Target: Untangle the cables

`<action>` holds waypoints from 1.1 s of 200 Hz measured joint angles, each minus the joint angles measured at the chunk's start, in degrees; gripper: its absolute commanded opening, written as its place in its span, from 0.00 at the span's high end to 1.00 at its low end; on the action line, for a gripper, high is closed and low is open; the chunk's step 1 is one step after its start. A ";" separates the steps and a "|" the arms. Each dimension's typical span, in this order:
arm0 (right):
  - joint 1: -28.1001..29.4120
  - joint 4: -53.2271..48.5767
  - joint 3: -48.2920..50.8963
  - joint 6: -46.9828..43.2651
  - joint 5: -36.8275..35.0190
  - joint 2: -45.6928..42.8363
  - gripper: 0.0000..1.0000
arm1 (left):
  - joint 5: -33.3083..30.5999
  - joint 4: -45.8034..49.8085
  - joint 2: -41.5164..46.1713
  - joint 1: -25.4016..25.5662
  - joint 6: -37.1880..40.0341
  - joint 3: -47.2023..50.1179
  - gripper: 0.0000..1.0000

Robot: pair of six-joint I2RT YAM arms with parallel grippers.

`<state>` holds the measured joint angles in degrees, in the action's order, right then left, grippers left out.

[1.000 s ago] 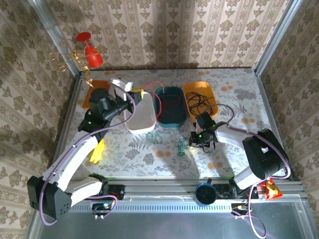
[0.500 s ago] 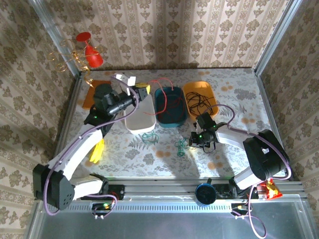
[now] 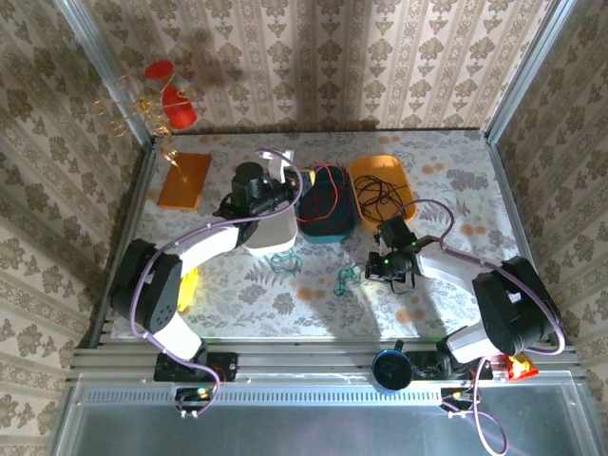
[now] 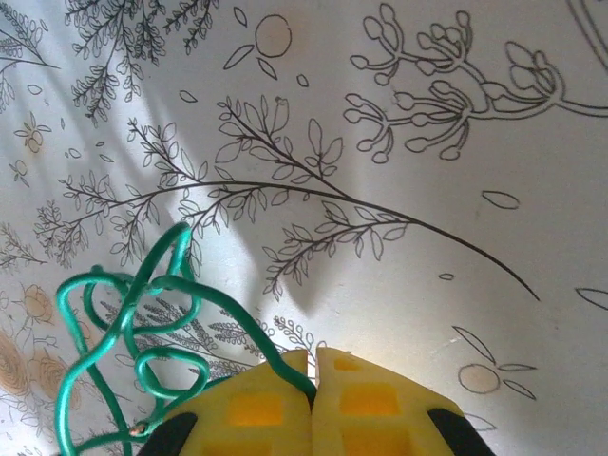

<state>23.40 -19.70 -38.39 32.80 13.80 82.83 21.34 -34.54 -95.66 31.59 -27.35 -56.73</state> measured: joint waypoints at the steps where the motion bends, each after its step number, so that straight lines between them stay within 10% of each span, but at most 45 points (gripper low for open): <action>1: 0.00 -0.02 0.00 0.00 -0.07 -0.02 0.95 | -0.17 -0.20 -0.24 0.00 -0.09 -0.04 1.00; 48: 0.00 -0.35 0.00 0.00 -0.33 -0.35 0.95 | -6.03 -1.49 -7.80 0.00 -3.80 -0.24 1.00; 108: 0.00 -0.79 0.00 0.00 -0.52 -0.50 0.95 | -3.61 3.76 -11.96 2.93 -4.04 -5.75 0.45; 129: 0.00 -0.94 0.00 0.00 -0.74 -0.74 0.95 | -2.38 5.44 -11.74 4.44 -2.51 -8.57 0.39; 220: 2.03 -0.96 0.63 -1.40 -3.34 -9.01 0.91 | -7.13 23.47 15.23 6.78 13.62 7.30 0.28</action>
<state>25.43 -20.67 -37.76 31.40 10.46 73.82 14.22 -11.07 -80.42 38.37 -13.74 -49.43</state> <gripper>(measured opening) 0.098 0.717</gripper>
